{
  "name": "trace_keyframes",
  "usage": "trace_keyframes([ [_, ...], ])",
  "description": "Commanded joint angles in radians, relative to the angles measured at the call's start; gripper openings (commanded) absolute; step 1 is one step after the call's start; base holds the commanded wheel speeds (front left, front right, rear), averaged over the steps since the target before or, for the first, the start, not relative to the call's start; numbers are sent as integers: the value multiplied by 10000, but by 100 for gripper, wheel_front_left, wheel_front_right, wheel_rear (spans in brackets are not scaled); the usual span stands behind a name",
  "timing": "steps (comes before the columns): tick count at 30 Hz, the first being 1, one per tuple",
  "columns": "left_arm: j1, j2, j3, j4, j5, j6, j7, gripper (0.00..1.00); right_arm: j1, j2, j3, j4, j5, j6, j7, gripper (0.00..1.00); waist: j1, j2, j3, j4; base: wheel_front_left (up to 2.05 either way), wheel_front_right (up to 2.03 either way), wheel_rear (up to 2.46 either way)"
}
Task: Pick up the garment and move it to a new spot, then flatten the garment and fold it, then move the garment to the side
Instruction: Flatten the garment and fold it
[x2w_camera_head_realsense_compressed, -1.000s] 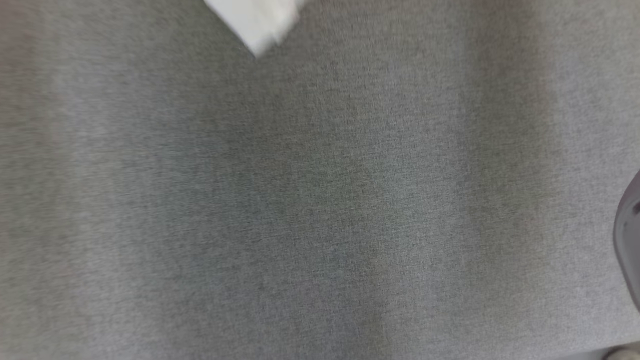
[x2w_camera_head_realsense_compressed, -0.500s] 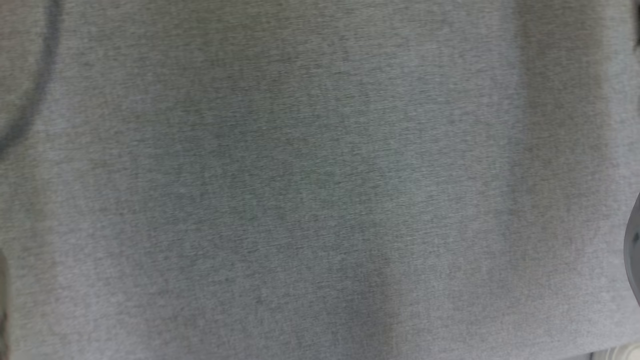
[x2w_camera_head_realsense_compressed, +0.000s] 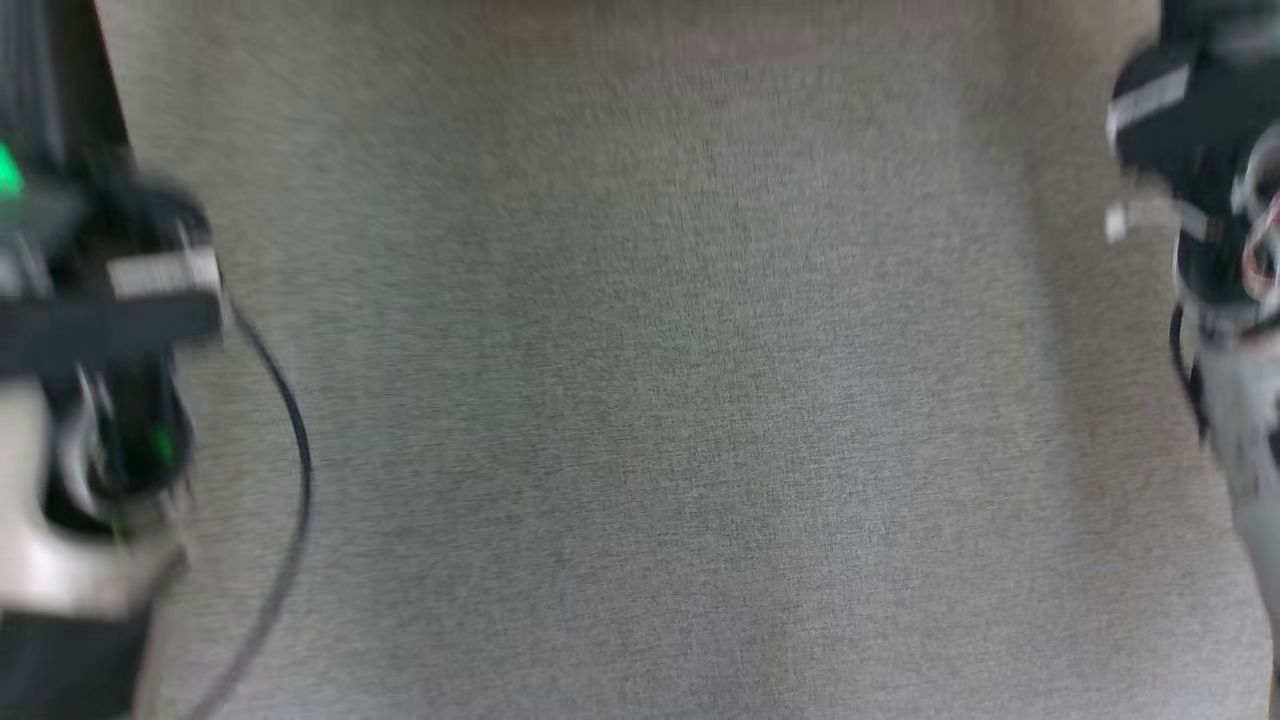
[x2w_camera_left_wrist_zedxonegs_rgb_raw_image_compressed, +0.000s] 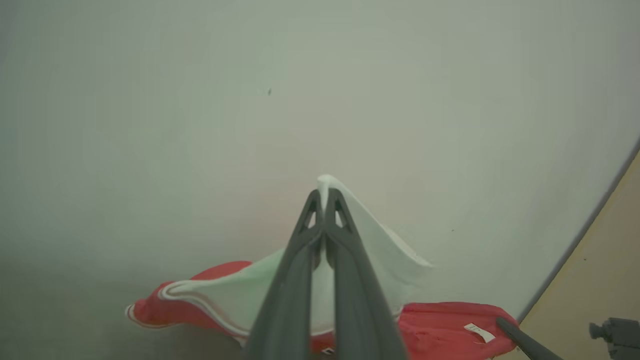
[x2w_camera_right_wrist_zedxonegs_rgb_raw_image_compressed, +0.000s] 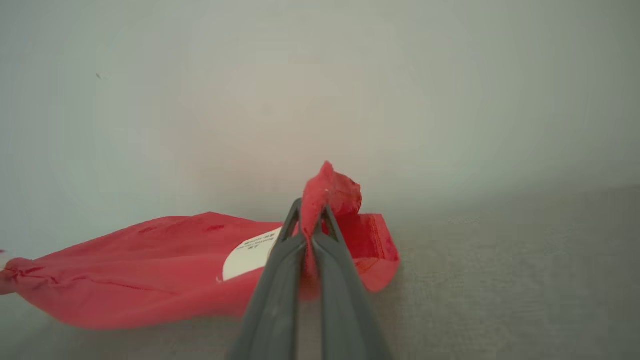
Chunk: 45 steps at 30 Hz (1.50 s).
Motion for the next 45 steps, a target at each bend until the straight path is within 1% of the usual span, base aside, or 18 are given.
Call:
trace_keyframes([
  [1, 543, -62, 44, -138, -251, 71, -2, 0, 453, -125, -87, -159, 97, -23, 88, 0, 2, 1, -1218, 426, 0, 0, 0],
  [4, 2197, -201, -6, -532, -650, 180, 56, 0, 1860, -155, -606, -652, 240, -23, 501, 0, 2, 1, -1865, 591, 0, 0, 0],
  [5, 2685, -196, -40, -596, -692, 221, 44, 0, 2301, -98, -808, -759, 230, -23, 662, 0, 2, 1, -2085, 642, 0, 0, 0],
  [6, 3222, -315, -97, -623, -906, 232, 32, 0, 2799, -17, -1039, -843, 234, -23, 857, 0, 2, 1, -2301, 701, 0, 0, 0],
  [8, 4158, -340, -252, -667, -923, 258, 52, 0, 3657, 123, -1519, -1040, 43, -23, 1235, 0, 2, 1, -2688, 778, 0, 0, 0],
  [9, 5021, -490, -419, -612, -1124, 262, 45, 0, 4544, 399, -2079, -1236, -174, -23, 1601, 0, 2, 1, -3057, 856, 0, 0, 0],
  [11, 5780, -589, -535, -480, -1189, 292, 28, 0, 5355, 771, -2621, -1506, -323, -23, 2009, 0, 2, 1, -3386, 925, 0, 0, 0],
  [15, 6949, -711, -824, -110, -1227, 331, 13, 0, 6839, 1519, -3537, -2137, -730, -23, 3000, 0, 2, 1, -3942, 1040, 0, 0, 0],
  [19, 7683, -687, -1174, 401, -988, 480, 129, 0, 8115, 2249, -4143, -2704, -1199, -23, 4067, 0, 2, 1, -4368, 1158, 0, 0, 0],
  [22, 8064, -699, -1492, 645, -919, 524, 299, 0, 8897, 2588, -4590, -3082, -1440, -23, 4658, 0, 2, 1, -4680, 1221, 0, 0, 0],
  [23, 8064, -699, -1492, 645, -919, 524, 299, 0, 8897, 2588, -4590, -3082, -1440, -23, 4658, 0, 2, 1, -4680, 1221, 0, 0, 0],
  [26, 8467, -682, -1710, 769, -1162, 543, 632, 0, 9538, 2831, -4807, -3378, -1617, -23, 5239, 0, 2, 1, -4963, 1225, 0, 0, 0],
  [30, 8987, -375, -2008, 802, -1396, 747, 1398, 0, 10204, 2930, -5214, -3762, -2076, -23, 5986, 0, 2, 1, -5229, 1189, 0, 0, 0],
  [35, 9501, -102, -2244, 670, -1627, 1081, 2206, 0, 10464, 3024, -5635, -4061, -2626, -23, 6096, 0, 2, 1, -5359, 1102, 0, 0, 0],
  [37, 9563, -95, -2231, 538, -1681, 1092, 2214, 0, 10442, 3035, -5626, -4047, -2575, -23, 6070, 0, 2, 1, -5416, 1121, 0, 0, 0],
  [41, 9535, -154, -2240, 360, -1752, 1140, 2272, 0, 10436, 3049, -5397, -3869, -2054, -23, 5955, 0, 2, 1, -5512, 1146, 0, 0, 0],
  [43, 9565, -39, -2337, 334, -1733, 1234, 2501, 0, 10545, 3045, -5334, -3821, -2156, -23, 6006, 0, 2, 1, -5552, 1146, 0, 0, 0],
  [45, 9752, 134, -2500, 329, -1804, 1423, 2936, 0, 10737, 3047, -5369, -3769, -2545, -23, 6204, 0, 2, 1, -5579, 1141, 0, 0, 0],
])
